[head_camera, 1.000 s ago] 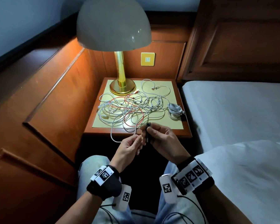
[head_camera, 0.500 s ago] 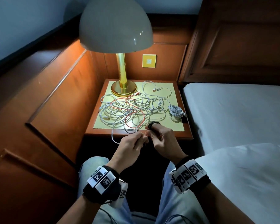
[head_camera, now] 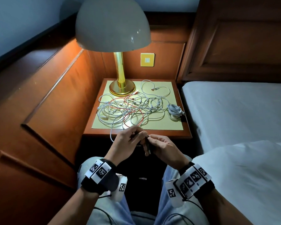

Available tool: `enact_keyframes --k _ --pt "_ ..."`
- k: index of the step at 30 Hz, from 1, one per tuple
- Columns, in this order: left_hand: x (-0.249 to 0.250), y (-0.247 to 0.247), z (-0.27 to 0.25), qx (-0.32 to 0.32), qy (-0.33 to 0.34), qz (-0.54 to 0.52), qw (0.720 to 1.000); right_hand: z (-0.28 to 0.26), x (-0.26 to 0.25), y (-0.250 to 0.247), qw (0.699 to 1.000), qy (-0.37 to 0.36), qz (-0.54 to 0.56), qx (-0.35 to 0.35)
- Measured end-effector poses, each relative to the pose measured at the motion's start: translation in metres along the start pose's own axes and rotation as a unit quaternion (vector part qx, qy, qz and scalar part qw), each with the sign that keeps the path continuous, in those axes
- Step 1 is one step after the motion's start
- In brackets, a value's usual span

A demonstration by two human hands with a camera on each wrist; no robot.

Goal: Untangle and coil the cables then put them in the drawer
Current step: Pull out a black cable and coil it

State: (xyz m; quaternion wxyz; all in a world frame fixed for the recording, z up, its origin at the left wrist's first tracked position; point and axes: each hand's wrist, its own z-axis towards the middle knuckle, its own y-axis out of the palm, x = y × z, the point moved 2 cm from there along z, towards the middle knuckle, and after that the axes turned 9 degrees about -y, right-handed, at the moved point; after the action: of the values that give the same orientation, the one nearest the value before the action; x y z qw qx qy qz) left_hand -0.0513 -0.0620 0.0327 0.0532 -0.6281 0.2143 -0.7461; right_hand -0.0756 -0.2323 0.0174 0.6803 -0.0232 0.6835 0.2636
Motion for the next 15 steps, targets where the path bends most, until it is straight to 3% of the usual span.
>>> enact_keyframes --k 4,10,15 --pt "0.005 0.004 0.0 -0.024 -0.053 -0.093 0.994 -0.002 -0.003 0.005 0.995 0.014 0.103 -0.005" --pt "0.008 0.014 -0.003 -0.054 -0.127 -0.281 0.95 -0.007 -0.006 0.011 0.995 0.02 0.09 -0.045" --pt "0.0 0.024 -0.006 -0.012 -0.122 -0.3 0.946 -0.003 -0.025 0.011 0.992 -0.044 0.115 -0.037"
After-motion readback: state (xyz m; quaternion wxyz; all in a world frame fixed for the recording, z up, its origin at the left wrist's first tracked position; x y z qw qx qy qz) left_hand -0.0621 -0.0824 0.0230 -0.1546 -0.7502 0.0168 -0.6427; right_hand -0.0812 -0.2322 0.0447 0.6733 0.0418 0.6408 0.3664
